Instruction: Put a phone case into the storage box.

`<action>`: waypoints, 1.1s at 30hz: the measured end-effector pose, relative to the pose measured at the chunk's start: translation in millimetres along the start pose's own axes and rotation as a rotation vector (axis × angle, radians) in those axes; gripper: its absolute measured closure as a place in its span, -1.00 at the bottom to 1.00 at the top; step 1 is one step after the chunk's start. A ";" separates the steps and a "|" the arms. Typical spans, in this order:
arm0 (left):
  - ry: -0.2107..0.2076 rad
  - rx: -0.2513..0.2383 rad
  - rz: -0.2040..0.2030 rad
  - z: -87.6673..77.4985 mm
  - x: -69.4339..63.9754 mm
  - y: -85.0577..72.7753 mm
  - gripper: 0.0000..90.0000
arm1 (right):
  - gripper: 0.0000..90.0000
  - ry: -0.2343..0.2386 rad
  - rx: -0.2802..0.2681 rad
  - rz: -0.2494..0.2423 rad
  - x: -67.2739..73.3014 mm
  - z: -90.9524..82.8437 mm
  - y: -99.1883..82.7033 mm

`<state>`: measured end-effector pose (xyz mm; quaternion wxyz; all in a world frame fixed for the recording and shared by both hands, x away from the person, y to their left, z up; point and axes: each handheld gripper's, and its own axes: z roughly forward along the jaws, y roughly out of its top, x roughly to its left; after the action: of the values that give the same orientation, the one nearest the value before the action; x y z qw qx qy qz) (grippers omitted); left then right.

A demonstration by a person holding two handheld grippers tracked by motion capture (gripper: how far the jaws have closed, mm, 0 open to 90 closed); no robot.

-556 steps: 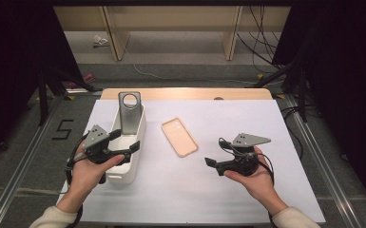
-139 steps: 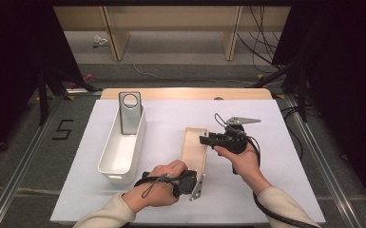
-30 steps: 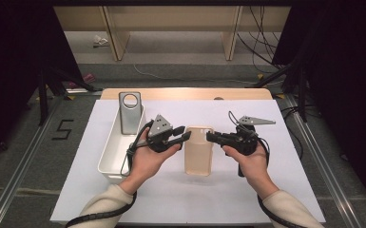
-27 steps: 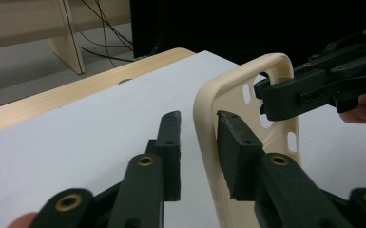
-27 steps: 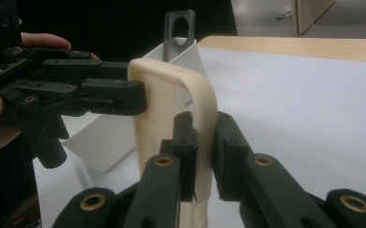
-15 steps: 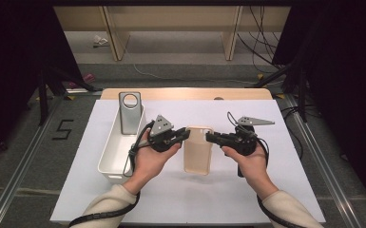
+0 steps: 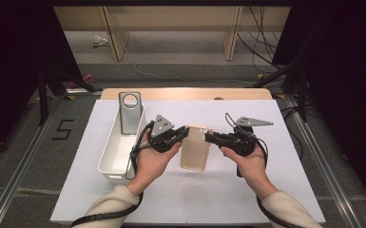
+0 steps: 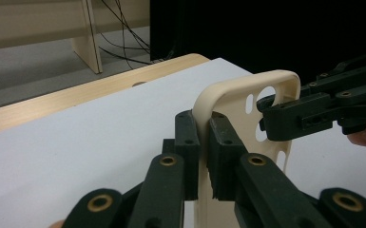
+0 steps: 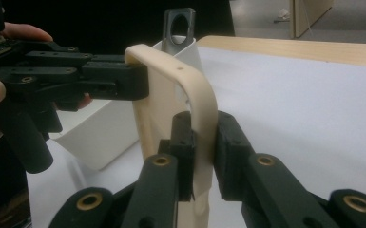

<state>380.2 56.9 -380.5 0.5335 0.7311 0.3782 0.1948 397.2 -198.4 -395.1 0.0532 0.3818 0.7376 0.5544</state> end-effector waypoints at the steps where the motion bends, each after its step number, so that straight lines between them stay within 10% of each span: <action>1: 0.006 0.000 0.005 -0.4 0.8 0.6 0.86 | 0.70 -0.004 0.001 -0.004 -0.4 0.1 -0.1; 18: 0.076 -0.037 0.000 -17.8 24.3 11.4 0.86 | -0.26 -0.011 0.006 -0.146 1.0 -2.6 0.1; 33: 0.090 -0.067 0.009 -31.5 37.2 20.7 0.86 | -0.44 -0.055 0.019 -0.220 -3.2 -19.3 -6.4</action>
<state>389.4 102.2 -354.5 0.5393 0.7049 0.3919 0.2425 386.4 -216.0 -394.4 0.1303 0.3142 0.7786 0.5274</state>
